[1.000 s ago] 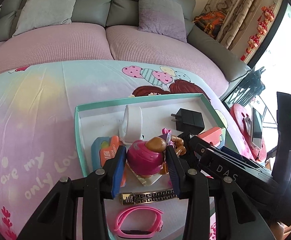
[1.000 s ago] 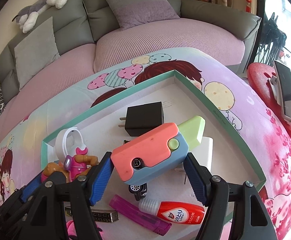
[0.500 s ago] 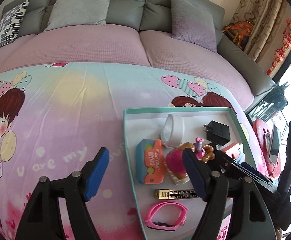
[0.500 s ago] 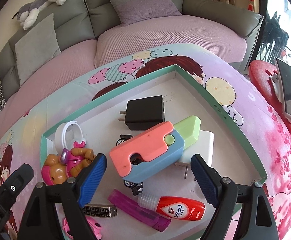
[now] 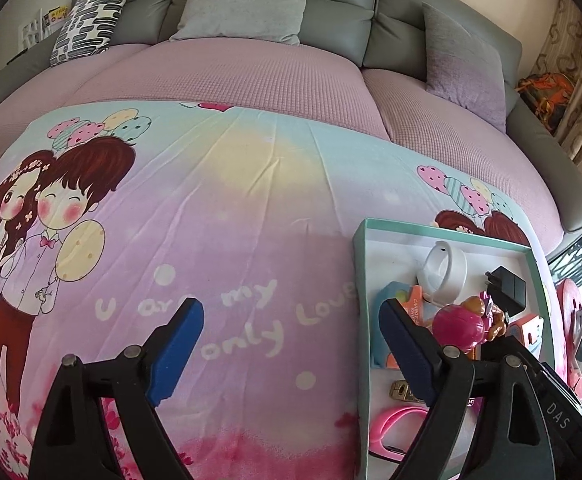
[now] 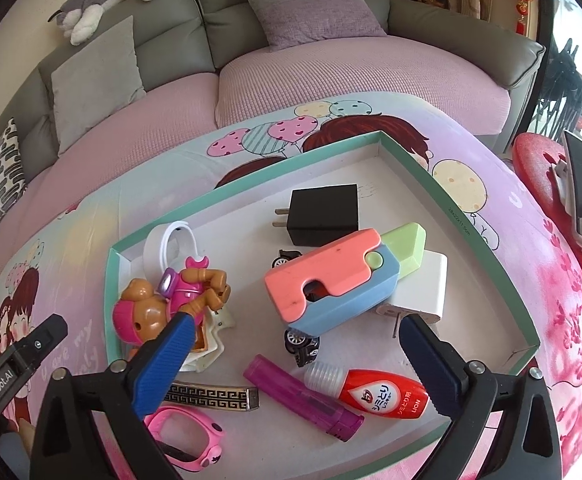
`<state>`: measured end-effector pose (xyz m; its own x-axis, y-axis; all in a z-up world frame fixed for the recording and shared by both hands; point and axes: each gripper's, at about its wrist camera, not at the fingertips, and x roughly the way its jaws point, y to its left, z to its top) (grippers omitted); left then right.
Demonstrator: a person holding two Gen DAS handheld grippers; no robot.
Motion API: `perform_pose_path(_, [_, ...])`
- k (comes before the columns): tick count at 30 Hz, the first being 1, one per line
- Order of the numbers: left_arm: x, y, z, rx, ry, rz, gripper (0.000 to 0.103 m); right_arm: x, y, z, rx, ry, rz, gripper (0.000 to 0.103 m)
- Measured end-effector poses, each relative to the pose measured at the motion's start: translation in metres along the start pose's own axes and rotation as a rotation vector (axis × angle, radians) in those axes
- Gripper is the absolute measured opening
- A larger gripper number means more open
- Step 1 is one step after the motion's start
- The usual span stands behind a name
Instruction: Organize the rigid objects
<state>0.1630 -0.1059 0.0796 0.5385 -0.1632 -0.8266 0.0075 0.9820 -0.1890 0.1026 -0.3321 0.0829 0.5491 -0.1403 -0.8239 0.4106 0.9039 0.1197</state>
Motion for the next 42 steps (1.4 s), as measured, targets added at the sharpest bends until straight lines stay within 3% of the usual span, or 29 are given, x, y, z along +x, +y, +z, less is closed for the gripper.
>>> perform_pose_path(3, [-0.003,0.004,-0.003,-0.019,-0.009,0.007,0.103,-0.002,0.001,-0.003,-0.006,0.002,0.002,0.103])
perform_pose_path(14, [-0.015,0.005,-0.024,0.009,0.022,0.010,0.103,-0.020,0.011,-0.023,-0.061,0.005,0.024,0.103])
perform_pose_path(20, [-0.019,0.015,-0.038,0.025,0.037,0.065,0.103,-0.025,0.012,-0.044,-0.092,0.022,0.015,0.103])
perform_pose_path(23, [-0.023,0.022,-0.044,0.012,0.051,0.048,0.103,-0.026,0.012,-0.056,-0.110,0.036,0.015,0.103])
perform_pose_path(31, [-0.035,0.033,-0.064,0.033,0.038,0.096,0.103,-0.034,0.015,-0.076,-0.148,0.041,0.023,0.103])
perform_pose_path(37, [-0.039,0.038,-0.078,0.092,0.031,0.238,0.103,-0.036,0.018,-0.090,-0.169,0.055,0.022,0.103])
perform_pose_path(42, [-0.042,0.043,-0.086,0.095,0.035,0.198,0.103,-0.037,0.022,-0.097,-0.189,0.059,0.022,0.103])
